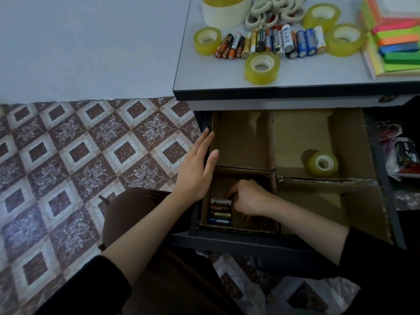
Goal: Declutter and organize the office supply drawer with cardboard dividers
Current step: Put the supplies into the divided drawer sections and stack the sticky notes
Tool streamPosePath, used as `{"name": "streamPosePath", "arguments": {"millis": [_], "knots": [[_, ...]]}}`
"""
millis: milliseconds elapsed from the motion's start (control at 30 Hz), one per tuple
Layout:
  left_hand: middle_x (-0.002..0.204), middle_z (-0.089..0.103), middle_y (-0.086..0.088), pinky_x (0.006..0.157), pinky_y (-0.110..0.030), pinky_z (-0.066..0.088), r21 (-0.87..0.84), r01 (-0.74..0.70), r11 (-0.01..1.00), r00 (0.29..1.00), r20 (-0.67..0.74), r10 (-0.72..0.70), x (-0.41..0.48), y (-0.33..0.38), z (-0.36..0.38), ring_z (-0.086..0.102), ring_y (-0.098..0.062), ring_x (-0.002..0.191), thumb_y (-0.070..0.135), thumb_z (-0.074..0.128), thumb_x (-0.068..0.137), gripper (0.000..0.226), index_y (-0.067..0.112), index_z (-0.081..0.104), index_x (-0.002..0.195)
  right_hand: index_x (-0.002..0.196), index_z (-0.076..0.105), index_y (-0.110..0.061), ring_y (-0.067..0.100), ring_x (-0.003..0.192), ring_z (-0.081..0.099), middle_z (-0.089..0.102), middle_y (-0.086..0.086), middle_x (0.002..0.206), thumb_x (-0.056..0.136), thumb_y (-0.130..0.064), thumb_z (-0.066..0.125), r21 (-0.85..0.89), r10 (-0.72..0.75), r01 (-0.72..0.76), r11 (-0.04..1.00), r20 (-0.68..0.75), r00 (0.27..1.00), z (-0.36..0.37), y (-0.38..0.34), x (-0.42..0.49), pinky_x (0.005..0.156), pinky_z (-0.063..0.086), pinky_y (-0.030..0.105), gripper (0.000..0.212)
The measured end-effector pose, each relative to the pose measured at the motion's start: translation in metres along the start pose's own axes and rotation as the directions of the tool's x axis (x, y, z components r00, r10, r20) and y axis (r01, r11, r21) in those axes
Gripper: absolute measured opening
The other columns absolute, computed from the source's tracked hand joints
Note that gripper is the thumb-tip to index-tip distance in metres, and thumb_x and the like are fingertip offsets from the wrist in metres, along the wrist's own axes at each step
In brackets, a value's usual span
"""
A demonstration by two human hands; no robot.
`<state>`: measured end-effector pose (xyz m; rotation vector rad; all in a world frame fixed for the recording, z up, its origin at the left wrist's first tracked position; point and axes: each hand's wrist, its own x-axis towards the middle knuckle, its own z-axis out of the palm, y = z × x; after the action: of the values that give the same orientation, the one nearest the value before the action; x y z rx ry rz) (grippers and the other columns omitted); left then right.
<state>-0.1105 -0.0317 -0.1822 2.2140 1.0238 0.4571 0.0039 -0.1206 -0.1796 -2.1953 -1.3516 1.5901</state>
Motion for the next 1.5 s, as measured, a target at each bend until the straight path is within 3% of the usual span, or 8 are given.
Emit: {"name": "streamPosePath", "arguments": {"millis": [167,333,467,800,1000,1100,1300,1500], "knots": [[0.152,0.028,0.004,0.105,-0.019,0.022,0.051,-0.007,0.999,0.999,-0.041,0.009,-0.005,0.005,-0.003,0.026,-0.008,0.137,0.045,0.028,0.097,0.054,0.020,0.030,0.145,0.137,0.045,-0.017,0.023,0.108,0.057,0.049,0.009,0.131,0.089,-0.006,0.058,-0.075,-0.117,0.113,0.991,-0.050,0.992,-0.008,-0.002,-0.017,0.070,0.046,0.019,0.051],[0.141,0.046,-0.005,0.097,-0.027,0.037,0.110,0.041,0.993,0.999,-0.013,-0.040,-0.006,0.009,-0.011,0.045,-0.019,0.126,0.043,0.035,0.097,0.054,0.021,0.028,0.145,0.096,0.069,-0.012,-0.001,0.069,0.052,0.059,-0.009,0.079,0.090,-0.008,0.056,-0.129,-0.300,0.288,0.949,-0.080,0.951,-0.027,-0.007,-0.047,0.060,0.037,0.008,0.015],[0.129,0.056,0.001,0.091,-0.027,0.041,0.185,0.038,0.982,0.999,-0.008,-0.038,0.006,0.020,-0.033,0.053,-0.017,0.115,0.036,0.048,0.095,0.049,0.021,0.038,0.140,0.088,0.070,-0.015,-0.008,0.059,0.052,0.056,-0.016,0.069,0.090,-0.012,0.057,-0.195,-0.369,0.335,0.922,-0.174,0.913,-0.058,-0.012,-0.075,0.054,0.035,0.004,0.014],[0.095,0.068,0.001,0.080,-0.019,0.043,0.243,-0.191,0.951,0.969,-0.111,0.223,0.055,0.080,-0.097,0.057,-0.006,0.085,0.019,0.062,0.087,0.017,0.012,0.070,0.101,0.085,0.073,-0.012,0.004,0.069,0.055,0.068,-0.001,0.082,0.081,-0.013,0.069,-0.329,-0.381,0.226,0.917,-0.555,0.739,-0.179,-0.015,-0.116,0.059,0.038,0.006,0.006],[0.106,0.067,0.002,0.084,-0.021,0.035,0.376,-0.254,0.891,0.954,-0.053,0.295,0.106,0.105,-0.109,0.055,-0.015,0.101,0.025,0.062,0.088,0.022,0.016,0.068,0.107,0.091,0.074,-0.010,0.018,0.077,0.058,0.062,-0.003,0.072,0.075,-0.020,0.075,-0.374,-0.357,0.106,0.921,-0.705,0.612,-0.250,-0.033,-0.112,0.061,0.041,0.024,0.018],[0.114,0.064,0.001,0.087,-0.023,0.035,0.424,-0.259,0.868,0.960,0.014,0.279,0.130,0.111,-0.108,0.050,-0.017,0.108,0.026,0.061,0.088,0.027,0.017,0.064,0.113,0.101,0.071,-0.014,0.014,0.076,0.049,0.050,-0.012,0.068,0.073,-0.027,0.078,-0.397,-0.347,0.069,0.915,-0.690,0.635,-0.259,-0.041,-0.097,0.054,0.034,0.021,0.030],[0.132,0.053,0.001,0.100,-0.028,0.032,0.432,-0.277,0.858,0.960,0.151,0.235,0.164,0.122,-0.103,0.039,-0.015,0.124,0.026,0.067,0.084,0.050,0.023,0.050,0.131,0.128,0.056,-0.022,0.022,0.114,0.050,0.055,0.004,0.128,0.075,-0.033,0.075,-0.456,-0.360,0.077,0.886,-0.575,0.735,-0.257,-0.043,-0.061,0.079,0.034,0.026,0.058],[0.135,0.051,0.005,0.102,-0.030,0.034,0.324,-0.307,0.895,0.944,0.223,0.243,0.182,0.126,-0.098,0.042,-0.015,0.126,0.023,0.076,0.075,0.070,0.023,0.043,0.136,0.133,0.052,-0.020,0.016,0.091,0.046,0.060,-0.006,0.098,0.076,-0.031,0.074,-0.479,-0.374,0.095,0.872,-0.530,0.761,-0.260,-0.044,-0.050,0.064,0.031,0.023,0.062]]}}
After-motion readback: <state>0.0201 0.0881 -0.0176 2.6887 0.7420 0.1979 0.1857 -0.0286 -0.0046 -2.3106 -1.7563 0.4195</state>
